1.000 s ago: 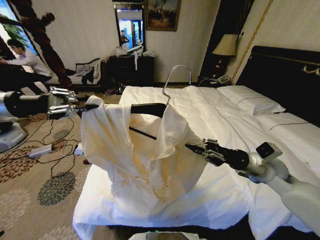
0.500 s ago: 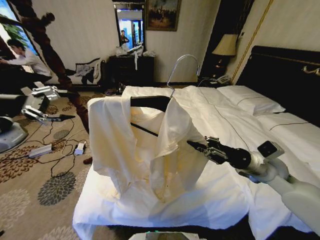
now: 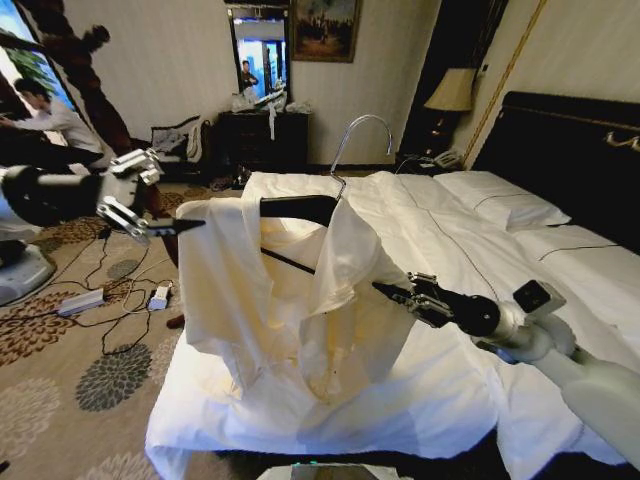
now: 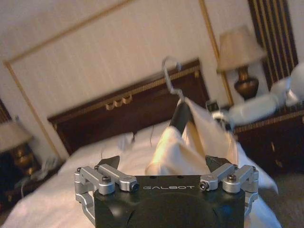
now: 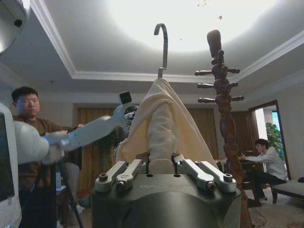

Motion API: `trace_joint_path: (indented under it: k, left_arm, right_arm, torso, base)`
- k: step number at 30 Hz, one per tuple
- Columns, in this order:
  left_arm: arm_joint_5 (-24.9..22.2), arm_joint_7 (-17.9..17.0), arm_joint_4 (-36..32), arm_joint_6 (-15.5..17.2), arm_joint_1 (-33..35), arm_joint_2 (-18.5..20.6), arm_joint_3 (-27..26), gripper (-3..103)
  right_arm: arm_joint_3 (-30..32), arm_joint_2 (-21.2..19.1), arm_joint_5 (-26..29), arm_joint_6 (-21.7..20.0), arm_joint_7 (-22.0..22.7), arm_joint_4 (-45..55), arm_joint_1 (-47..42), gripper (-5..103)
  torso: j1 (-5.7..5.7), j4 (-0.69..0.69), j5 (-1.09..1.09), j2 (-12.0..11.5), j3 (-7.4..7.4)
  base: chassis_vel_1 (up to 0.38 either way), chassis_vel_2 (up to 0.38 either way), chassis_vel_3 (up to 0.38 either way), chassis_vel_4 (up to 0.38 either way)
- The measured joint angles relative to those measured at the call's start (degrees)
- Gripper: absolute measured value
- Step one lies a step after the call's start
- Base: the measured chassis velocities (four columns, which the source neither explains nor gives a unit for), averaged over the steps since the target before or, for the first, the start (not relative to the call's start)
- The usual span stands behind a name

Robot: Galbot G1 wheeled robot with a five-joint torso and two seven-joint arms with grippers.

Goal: Pick up the clothes from the bed and hang them on the clothes hanger.

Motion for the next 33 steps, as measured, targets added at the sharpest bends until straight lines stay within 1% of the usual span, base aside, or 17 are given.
trace_joint_path:
  k: [4, 5, 7, 9, 11, 14, 16, 17, 21, 23, 24, 26, 27, 29, 31, 32, 33]
  left_arm:
    - [1.19, 1.25, 0.89, 0.32, 0.70, 2.83, 0.24, 100]
    - [1.61, 2.16, 1.26, 0.34, 1.21, 4.65, 0.39, 99]
    - [2.04, 2.97, 1.63, 0.34, 1.80, 6.64, 0.44, 98]
    - [2.14, 3.36, 1.77, 0.34, 2.11, 7.51, 0.45, 98]
    - [2.61, 4.24, 2.01, 0.38, 3.15, 10.19, 0.61, 98]
    - [2.78, 4.53, 1.99, 0.40, 4.03, 11.64, 0.73, 96]
    - [2.85, 4.61, 1.74, 0.49, 4.99, 12.83, 0.81, 98]
    - [2.97, 4.58, 1.63, 0.52, 5.37, 13.18, 0.86, 101]
    - [3.15, 4.04, 1.32, 0.53, 5.84, 13.68, 0.90, 98]
    - [3.04, 2.00, 0.73, 0.51, 5.93, 13.89, 0.98, 97]
    - [3.04, 2.00, 0.73, 0.51, 5.93, 13.89, 0.98, 97]
    - [2.66, -0.05, 0.08, 0.40, 5.85, 13.89, 1.13, 97]
    - [1.60, -1.94, -0.61, 0.36, 5.72, 13.76, 1.21, 94]
    - [0.59, -2.80, -0.98, 0.36, 5.58, 13.57, 1.26, 84]
    - [0.44, -2.83, -1.01, 0.37, 5.55, 13.55, 1.28, 84]
    - [-0.04, -2.85, -1.04, 0.37, 5.51, 13.51, 1.32, 73]
    - [-0.62, -2.86, -1.08, 0.37, 5.51, 13.49, 1.34, 68]
  right_arm:
    - [-0.10, -0.27, -0.95, -0.35, 0.04, 0.00, 0.43, 21]
    - [-0.24, -0.49, -1.48, -0.59, 0.05, 0.01, 0.79, 21]
    - [-0.44, -0.74, -2.11, -0.77, -0.04, -0.13, 1.24, 21]
    - [-0.52, -0.82, -2.32, -0.86, -0.09, -0.16, 1.41, 21]
    - [-0.59, -0.99, -2.60, -1.28, -0.15, -0.08, 1.78, 21]
    - [-0.53, -1.01, -2.98, -1.93, -0.04, 0.46, 1.83, 21]
    - [-0.26, -0.98, -3.55, -2.41, 0.72, 1.45, 1.55, 21]
    - [-0.16, -0.95, -3.65, -2.55, 1.11, 1.85, 1.41, 21]
    - [0.05, -0.85, -3.82, -2.73, 1.97, 2.78, 1.20, 21]
    - [0.18, -0.84, -4.20, -2.87, 3.38, 3.63, 1.15, 21]
    - [0.18, -0.84, -4.20, -2.87, 3.38, 3.63, 1.15, 21]
    - [0.18, -0.84, -4.19, -2.87, 4.06, 3.99, 1.14, 21]
    - [0.14, -0.84, -4.27, -2.86, 4.29, 4.19, 1.17, 21]
    - [-0.01, -0.86, -4.38, -2.87, 4.49, 4.45, 1.17, 21]
    - [-0.06, -0.86, -4.46, -2.86, 4.55, 4.53, 1.18, 21]
    - [-0.21, -0.84, -4.78, -2.86, 4.59, 4.74, 1.14, 21]
    - [-0.29, -0.78, -4.95, -2.86, 4.60, 4.87, 1.08, 21]
  torso:
    - [0.00, 0.01, 0.00, 0.00, 0.00]
    - [0.00, 0.00, -0.01, 0.00, 0.00]
    - [0.00, 0.00, 0.00, 0.00, 0.00]
    - [0.00, 0.00, 0.00, 0.00, 0.00]
    - [0.00, 0.00, 0.00, 0.00, 0.00]
    - [0.00, 0.00, 0.00, 0.00, 0.00]
    - [0.00, 0.00, 0.00, 0.00, 0.00]
    - [0.00, 0.00, 0.00, 0.00, 0.00]
    - [0.00, 0.00, -0.01, 0.00, 0.00]
    - [0.00, 0.00, 0.00, 0.00, 0.00]
    - [0.00, 0.00, 0.00, 0.00, 0.00]
    - [0.00, 0.00, -0.01, 0.00, 0.00]
    - [0.00, 0.00, 0.00, 0.00, 0.00]
    - [0.00, 0.00, 0.00, 0.00, 0.00]
    - [0.00, 0.00, 0.00, 0.00, 0.00]
    - [0.00, 0.00, -0.01, 0.00, 0.00]
    - [0.00, 0.00, -0.01, 0.00, 0.00]
  base:
    - [0.000, 0.000, 0.000, 0.000]
    - [0.000, 0.000, 0.000, 0.000]
    - [0.000, 0.000, 0.000, 0.000]
    - [0.000, 0.000, 0.000, 0.000]
    - [0.000, 0.000, 0.000, 0.000]
    - [0.000, 0.000, 0.000, 0.000]
    - [0.000, 0.000, 0.000, 0.000]
    - [0.000, 0.000, 0.000, 0.000]
    - [0.000, 0.000, 0.000, 0.000]
    - [0.000, 0.000, 0.000, 0.000]
    - [0.000, 0.000, 0.000, 0.000]
    - [0.000, 0.000, 0.000, 0.000]
    - [0.000, 0.000, 0.000, 0.000]
    - [0.000, 0.000, 0.000, 0.000]
    - [0.000, 0.000, 0.000, 0.000]
    - [0.000, 0.000, 0.000, 0.000]
    - [0.000, 0.000, 0.000, 0.000]
